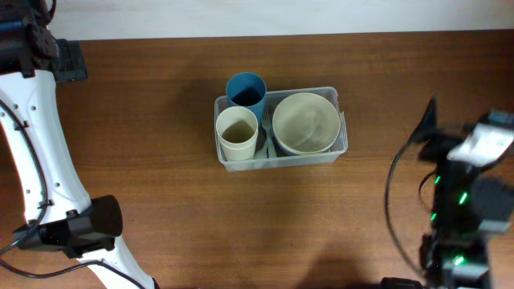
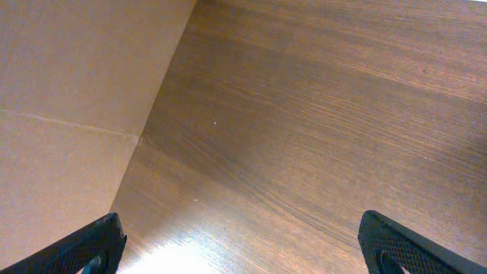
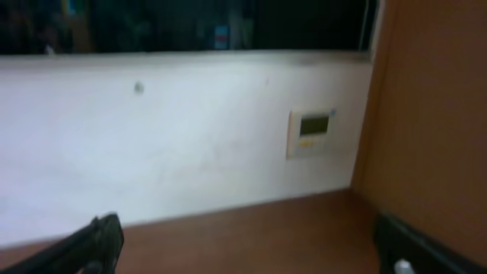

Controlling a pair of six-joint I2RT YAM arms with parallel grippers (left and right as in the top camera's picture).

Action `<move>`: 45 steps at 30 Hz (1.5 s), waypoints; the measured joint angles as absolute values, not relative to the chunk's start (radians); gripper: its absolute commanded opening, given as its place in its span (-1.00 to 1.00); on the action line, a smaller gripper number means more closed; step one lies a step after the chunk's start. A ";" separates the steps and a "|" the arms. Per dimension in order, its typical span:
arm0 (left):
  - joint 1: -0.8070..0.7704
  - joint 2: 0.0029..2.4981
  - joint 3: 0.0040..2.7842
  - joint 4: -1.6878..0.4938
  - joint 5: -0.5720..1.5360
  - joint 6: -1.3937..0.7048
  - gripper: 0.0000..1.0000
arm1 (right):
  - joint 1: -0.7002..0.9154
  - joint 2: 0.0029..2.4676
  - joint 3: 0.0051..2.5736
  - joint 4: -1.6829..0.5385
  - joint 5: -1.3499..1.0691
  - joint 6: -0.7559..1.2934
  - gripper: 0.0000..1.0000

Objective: Pack container

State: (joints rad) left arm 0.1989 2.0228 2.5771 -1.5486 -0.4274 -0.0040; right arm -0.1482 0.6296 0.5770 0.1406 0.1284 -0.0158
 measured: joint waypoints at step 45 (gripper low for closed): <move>0.199 2.023 2.577 -1.549 -0.427 -0.004 0.99 | -0.094 0.016 0.011 -0.071 0.039 -0.026 0.98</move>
State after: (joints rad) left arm 0.1989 2.0228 2.5771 -1.5486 -0.4274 -0.0040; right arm -0.0944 0.0158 0.0109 -0.0711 0.0391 -0.0261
